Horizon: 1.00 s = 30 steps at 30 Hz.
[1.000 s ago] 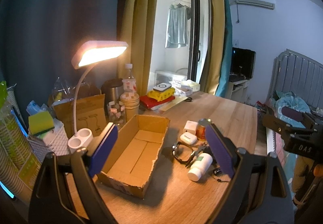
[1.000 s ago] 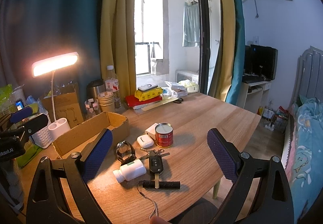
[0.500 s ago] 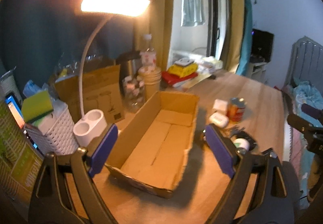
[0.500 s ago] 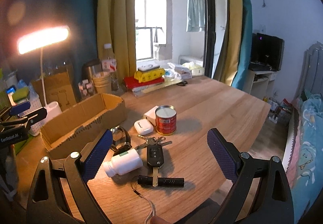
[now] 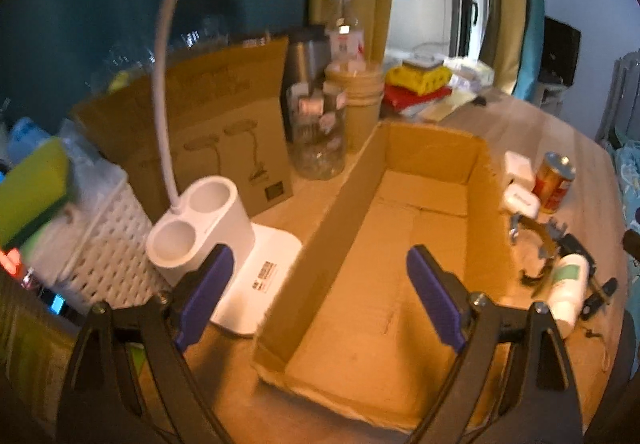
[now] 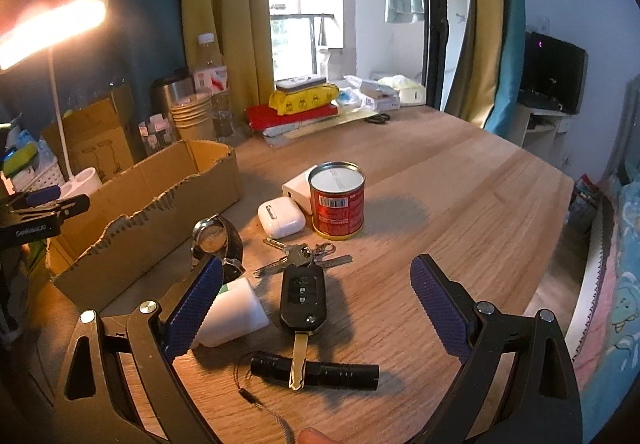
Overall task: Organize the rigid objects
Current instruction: 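Move the left tool to the cardboard box rim while the right tool approaches the black car key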
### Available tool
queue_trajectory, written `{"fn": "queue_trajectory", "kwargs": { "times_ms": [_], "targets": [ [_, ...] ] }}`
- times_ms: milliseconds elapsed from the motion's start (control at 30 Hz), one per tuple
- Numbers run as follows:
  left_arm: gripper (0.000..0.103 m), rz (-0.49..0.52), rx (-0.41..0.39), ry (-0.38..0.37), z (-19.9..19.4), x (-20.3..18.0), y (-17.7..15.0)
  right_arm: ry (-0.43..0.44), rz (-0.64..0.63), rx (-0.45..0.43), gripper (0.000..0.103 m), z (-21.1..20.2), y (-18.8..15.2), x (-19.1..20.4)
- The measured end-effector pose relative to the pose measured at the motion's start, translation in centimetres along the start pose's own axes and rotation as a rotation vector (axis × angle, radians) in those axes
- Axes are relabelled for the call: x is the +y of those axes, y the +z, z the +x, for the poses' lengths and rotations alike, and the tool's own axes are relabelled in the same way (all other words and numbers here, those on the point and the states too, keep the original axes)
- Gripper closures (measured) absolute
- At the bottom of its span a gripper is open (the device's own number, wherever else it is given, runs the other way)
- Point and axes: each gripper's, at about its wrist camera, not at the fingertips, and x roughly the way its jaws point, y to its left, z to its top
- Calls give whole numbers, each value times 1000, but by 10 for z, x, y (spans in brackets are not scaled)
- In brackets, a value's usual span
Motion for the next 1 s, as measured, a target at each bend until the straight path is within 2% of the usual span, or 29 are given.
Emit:
{"fn": "queue_trajectory", "kwargs": {
  "times_ms": [200,267,300,333,400,467,600,733,1000],
  "targets": [
    [14,74,82,-9,32,-1,6,14,26,7,6,4,0,-7],
    [25,74,113,-15,40,1,6,16,33,12,6,6,-1,-10],
    [42,73,137,-10,44,2,5,16,36,14,6,6,-1,-11],
    [49,70,154,-5,47,3,4,18,41,17,6,7,-2,-13],
    [51,70,170,-14,49,3,2,23,48,20,6,8,-2,-14],
    [66,76,184,-18,49,1,1,23,50,23,6,8,-3,-16],
    [80,77,208,-30,47,-6,-1,25,57,27,6,8,-5,-18],
    [87,80,219,-58,36,-11,-6,19,61,28,6,6,-8,-23],
    [88,70,221,-111,10,-33,-23,14,72,19,7,-1,-12,-29]
  ]
}}
